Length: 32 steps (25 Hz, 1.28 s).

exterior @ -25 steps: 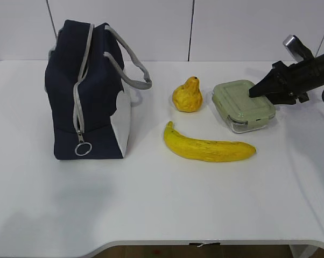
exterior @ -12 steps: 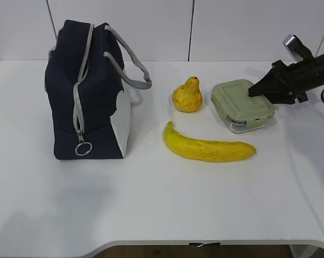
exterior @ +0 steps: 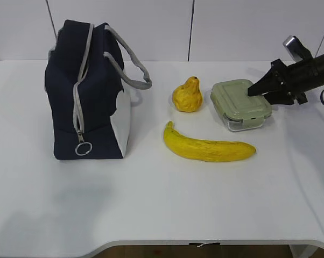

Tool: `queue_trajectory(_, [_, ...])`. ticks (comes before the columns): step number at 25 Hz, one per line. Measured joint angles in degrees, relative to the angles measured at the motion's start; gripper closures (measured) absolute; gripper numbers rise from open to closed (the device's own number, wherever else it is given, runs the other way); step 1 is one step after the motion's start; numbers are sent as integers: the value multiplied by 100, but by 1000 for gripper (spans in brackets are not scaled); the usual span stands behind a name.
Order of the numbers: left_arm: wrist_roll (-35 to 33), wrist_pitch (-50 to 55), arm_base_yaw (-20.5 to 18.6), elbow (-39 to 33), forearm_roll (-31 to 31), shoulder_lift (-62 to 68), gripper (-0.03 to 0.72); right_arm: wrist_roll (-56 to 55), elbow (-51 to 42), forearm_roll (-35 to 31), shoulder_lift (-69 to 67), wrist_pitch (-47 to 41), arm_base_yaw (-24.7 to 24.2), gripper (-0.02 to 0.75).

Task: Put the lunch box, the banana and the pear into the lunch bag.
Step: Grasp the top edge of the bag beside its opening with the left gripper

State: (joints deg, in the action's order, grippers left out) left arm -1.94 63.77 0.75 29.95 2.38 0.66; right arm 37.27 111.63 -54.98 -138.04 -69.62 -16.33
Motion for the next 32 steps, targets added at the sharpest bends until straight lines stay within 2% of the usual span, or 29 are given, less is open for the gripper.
queue_trajectory(10, [0,0,0,0,-27,0,327,-112,0,-23,54,87,9,345])
queue_trajectory(13, [0,-44,0,13,-197,0,327,-177,-11,21,128,114,9,345])
queue_trajectory(17, [13,-645,0,196,-529,283,327,-318,-11,31,316,116,9,345])
queue_trajectory(21, [13,-1484,0,334,-955,1352,326,-485,-11,-17,490,116,9,346])
queue_trajectory(27, [13,-3171,0,624,-2306,3466,326,-687,-11,-40,789,116,9,348])
queue_trajectory(32, [-209,-3409,0,1771,-3044,5475,326,-789,-11,-52,990,86,9,348])
